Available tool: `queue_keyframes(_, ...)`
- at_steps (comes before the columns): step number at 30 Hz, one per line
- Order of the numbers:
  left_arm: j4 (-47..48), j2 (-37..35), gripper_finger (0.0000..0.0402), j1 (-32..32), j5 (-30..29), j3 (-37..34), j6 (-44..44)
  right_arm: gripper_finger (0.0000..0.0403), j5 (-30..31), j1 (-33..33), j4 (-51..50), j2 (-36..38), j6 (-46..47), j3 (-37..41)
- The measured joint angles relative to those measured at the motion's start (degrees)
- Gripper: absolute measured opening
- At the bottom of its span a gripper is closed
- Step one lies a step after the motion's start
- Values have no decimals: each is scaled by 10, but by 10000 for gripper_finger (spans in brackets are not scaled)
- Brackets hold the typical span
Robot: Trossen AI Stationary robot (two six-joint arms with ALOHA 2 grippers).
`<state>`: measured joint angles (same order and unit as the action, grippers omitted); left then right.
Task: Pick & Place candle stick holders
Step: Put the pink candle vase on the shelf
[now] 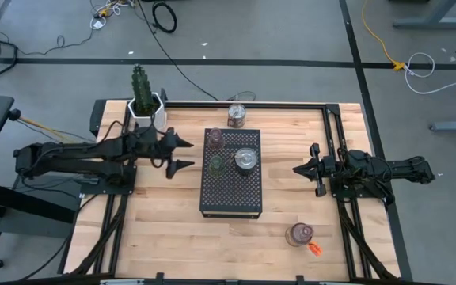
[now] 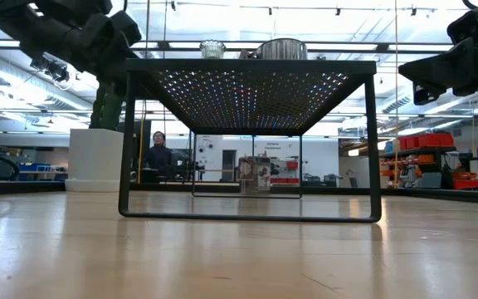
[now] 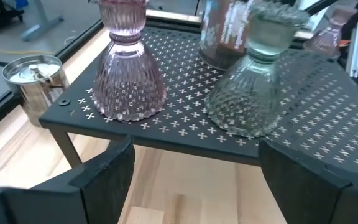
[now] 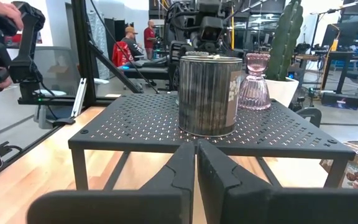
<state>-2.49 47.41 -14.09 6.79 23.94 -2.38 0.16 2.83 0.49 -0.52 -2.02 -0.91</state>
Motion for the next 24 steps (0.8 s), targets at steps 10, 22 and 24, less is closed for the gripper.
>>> queue_keyframes(10,-6,-58,342,2,-10,-34,-2,23,0,0,0,0,0,0)
queue_keyframes(22,-51,-97,342,34,-31,-98,-11,23,0,0,0,0,0,0)
queue_keyframes(24,-58,-98,342,44,-33,-103,-11,23,0,0,0,0,0,0)
